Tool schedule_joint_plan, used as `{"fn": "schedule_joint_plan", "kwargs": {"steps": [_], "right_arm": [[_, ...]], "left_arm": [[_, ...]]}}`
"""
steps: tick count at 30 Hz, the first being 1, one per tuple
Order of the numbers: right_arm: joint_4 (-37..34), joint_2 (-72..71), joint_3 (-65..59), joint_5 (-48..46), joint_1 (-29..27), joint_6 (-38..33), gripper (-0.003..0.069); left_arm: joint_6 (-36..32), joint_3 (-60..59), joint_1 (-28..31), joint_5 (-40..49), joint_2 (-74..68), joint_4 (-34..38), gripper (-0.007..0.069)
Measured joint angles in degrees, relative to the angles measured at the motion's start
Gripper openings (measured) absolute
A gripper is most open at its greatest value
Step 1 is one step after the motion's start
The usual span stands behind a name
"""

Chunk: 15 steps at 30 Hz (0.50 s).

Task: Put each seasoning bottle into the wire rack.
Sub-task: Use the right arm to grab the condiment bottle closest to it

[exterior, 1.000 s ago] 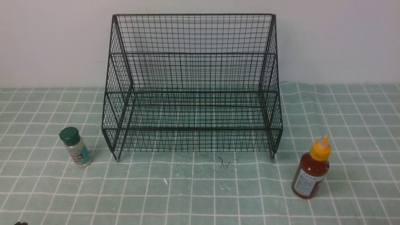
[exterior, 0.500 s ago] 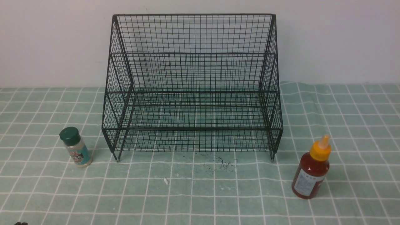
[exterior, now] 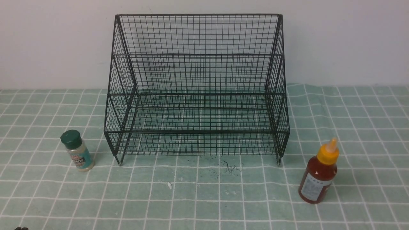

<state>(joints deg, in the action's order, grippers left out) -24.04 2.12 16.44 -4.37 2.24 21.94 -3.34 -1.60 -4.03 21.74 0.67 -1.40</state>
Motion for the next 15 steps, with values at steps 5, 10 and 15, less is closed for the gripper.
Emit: {"fn": "schedule_joint_plan", "kwargs": {"steps": [5, 10, 15], "right_arm": [[7.2, 13.2, 18.5, -22.4, 1.6, -5.4, -0.0015], [9.3, 35.3, 41.1, -54.2, 2.9, -15.7, -0.0015], [10.5, 52.1, 52.6, -66.4, 2.8, -18.4, 0.0025]], "left_arm": [[0.0, 0.0, 0.0, 0.0, 0.0, 0.0, -0.0006], [0.0, 0.0, 0.0, 0.0, 0.0, -0.1, -0.0006], [0.0, 0.0, 0.0, 0.0, 0.0, -0.1, -0.0006]]}}
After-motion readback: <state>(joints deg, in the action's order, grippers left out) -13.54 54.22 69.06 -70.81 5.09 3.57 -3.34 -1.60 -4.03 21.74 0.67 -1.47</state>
